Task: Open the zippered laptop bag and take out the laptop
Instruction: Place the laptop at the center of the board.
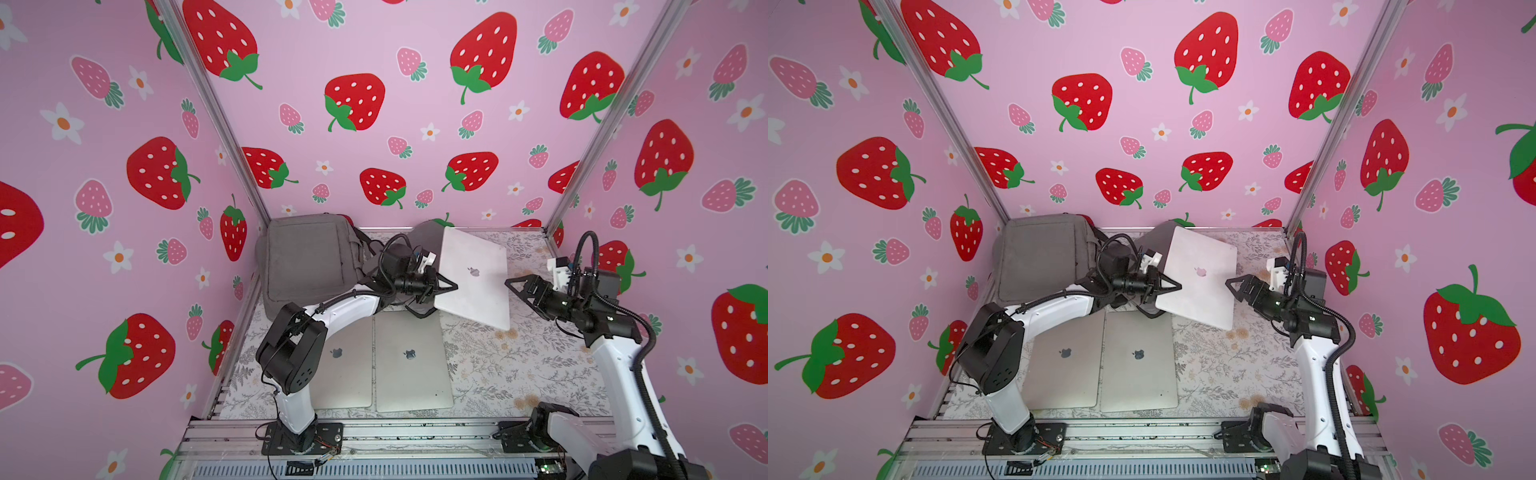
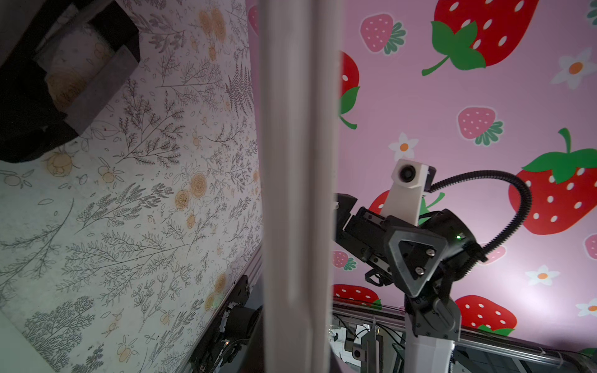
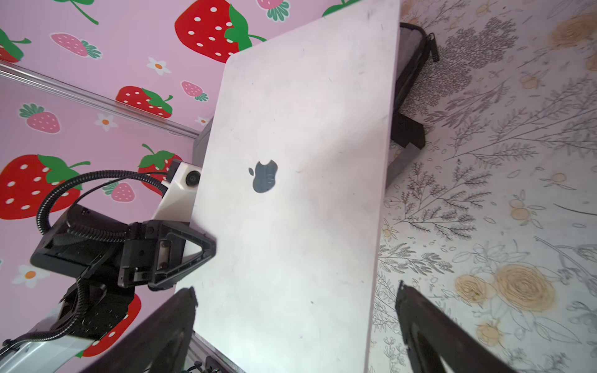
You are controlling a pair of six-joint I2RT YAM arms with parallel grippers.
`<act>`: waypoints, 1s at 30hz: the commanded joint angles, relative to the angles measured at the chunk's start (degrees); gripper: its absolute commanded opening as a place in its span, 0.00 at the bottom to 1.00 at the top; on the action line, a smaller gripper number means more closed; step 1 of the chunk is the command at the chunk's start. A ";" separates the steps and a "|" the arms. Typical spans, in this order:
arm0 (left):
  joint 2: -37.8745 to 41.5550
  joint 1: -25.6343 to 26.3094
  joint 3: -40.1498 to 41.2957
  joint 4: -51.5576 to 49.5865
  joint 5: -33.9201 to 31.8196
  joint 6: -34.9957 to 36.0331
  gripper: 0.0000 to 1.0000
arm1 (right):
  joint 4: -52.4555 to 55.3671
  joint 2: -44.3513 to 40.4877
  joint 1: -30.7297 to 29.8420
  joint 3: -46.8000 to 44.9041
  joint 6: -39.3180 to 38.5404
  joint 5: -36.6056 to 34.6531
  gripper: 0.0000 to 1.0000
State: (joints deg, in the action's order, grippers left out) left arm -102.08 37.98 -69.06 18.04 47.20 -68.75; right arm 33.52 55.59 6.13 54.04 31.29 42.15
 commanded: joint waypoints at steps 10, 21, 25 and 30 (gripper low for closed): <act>9.29 12.69 16.01 23.22 -17.77 2.22 0.00 | 7.35 -9.22 0.27 -4.12 -0.44 -0.38 0.99; 7.37 24.27 23.95 33.69 -34.35 -2.52 0.00 | 4.50 -11.21 -0.50 -9.17 4.03 1.79 1.00; 6.29 27.79 26.17 35.51 -40.30 -4.69 0.00 | 4.39 -11.58 -0.90 -10.17 4.24 1.53 1.00; 2.50 30.60 27.83 40.40 -44.80 -8.21 0.00 | 3.59 -13.07 -1.47 -11.74 4.95 0.96 0.99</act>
State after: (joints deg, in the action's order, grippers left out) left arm -98.85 67.92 -40.05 42.46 8.16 -75.31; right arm 38.35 43.83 5.10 43.42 35.75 42.85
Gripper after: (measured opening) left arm 0.168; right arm 0.995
